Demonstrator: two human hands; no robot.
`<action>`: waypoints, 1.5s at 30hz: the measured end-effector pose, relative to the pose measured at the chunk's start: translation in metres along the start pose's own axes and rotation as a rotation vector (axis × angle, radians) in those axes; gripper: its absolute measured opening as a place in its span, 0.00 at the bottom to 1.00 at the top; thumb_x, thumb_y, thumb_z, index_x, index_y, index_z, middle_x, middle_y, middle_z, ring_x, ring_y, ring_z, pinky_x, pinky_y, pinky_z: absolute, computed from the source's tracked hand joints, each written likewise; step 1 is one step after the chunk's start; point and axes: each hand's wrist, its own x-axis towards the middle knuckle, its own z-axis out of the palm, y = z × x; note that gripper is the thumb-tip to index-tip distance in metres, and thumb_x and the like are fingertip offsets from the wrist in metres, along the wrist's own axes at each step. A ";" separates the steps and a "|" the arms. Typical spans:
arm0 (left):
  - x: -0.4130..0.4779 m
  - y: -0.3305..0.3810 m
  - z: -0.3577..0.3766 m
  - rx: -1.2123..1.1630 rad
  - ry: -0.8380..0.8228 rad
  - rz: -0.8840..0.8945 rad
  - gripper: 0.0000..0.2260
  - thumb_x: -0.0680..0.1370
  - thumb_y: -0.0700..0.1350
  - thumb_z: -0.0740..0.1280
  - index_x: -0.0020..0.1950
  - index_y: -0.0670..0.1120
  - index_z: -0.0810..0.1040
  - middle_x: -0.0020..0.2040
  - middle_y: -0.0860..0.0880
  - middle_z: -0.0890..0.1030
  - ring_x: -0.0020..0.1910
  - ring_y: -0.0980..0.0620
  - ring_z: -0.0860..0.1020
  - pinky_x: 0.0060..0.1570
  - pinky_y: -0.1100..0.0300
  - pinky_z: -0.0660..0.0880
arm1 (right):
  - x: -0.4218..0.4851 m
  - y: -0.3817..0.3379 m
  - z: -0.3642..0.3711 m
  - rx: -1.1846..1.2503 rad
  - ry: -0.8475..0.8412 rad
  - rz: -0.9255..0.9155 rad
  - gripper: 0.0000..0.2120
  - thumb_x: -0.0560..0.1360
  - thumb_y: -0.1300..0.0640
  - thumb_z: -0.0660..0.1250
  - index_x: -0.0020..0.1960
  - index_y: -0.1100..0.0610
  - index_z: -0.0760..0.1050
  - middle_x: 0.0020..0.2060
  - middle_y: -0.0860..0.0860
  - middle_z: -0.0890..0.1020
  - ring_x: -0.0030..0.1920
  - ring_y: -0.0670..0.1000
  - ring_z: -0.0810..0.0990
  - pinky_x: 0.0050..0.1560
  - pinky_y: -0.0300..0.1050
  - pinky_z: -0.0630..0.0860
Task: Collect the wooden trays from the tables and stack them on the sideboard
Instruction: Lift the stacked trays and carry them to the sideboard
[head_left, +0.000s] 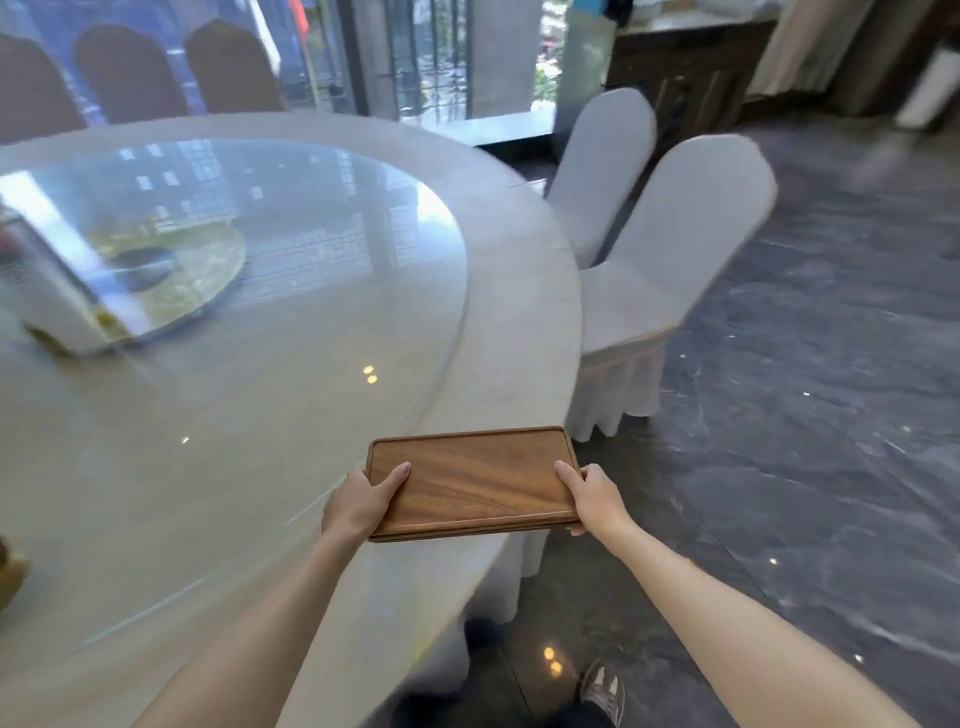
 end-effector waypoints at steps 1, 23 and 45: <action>0.003 0.019 0.009 0.010 -0.012 0.025 0.24 0.72 0.63 0.64 0.52 0.42 0.75 0.48 0.45 0.80 0.50 0.43 0.78 0.50 0.51 0.74 | 0.004 0.000 -0.017 0.025 0.031 0.002 0.18 0.77 0.44 0.58 0.51 0.60 0.67 0.48 0.56 0.76 0.46 0.55 0.78 0.42 0.53 0.81; 0.012 0.463 0.293 0.093 -0.221 0.515 0.24 0.72 0.64 0.65 0.44 0.41 0.76 0.43 0.44 0.80 0.41 0.46 0.77 0.44 0.55 0.72 | 0.142 0.032 -0.447 0.281 0.564 -0.025 0.19 0.77 0.44 0.59 0.46 0.61 0.66 0.44 0.55 0.72 0.48 0.57 0.74 0.44 0.56 0.79; 0.192 0.860 0.559 0.041 -0.301 0.607 0.27 0.72 0.62 0.65 0.53 0.38 0.77 0.50 0.42 0.81 0.51 0.42 0.79 0.55 0.52 0.74 | 0.503 -0.006 -0.776 0.309 0.643 -0.003 0.20 0.77 0.43 0.57 0.54 0.61 0.67 0.48 0.55 0.71 0.49 0.54 0.70 0.49 0.47 0.66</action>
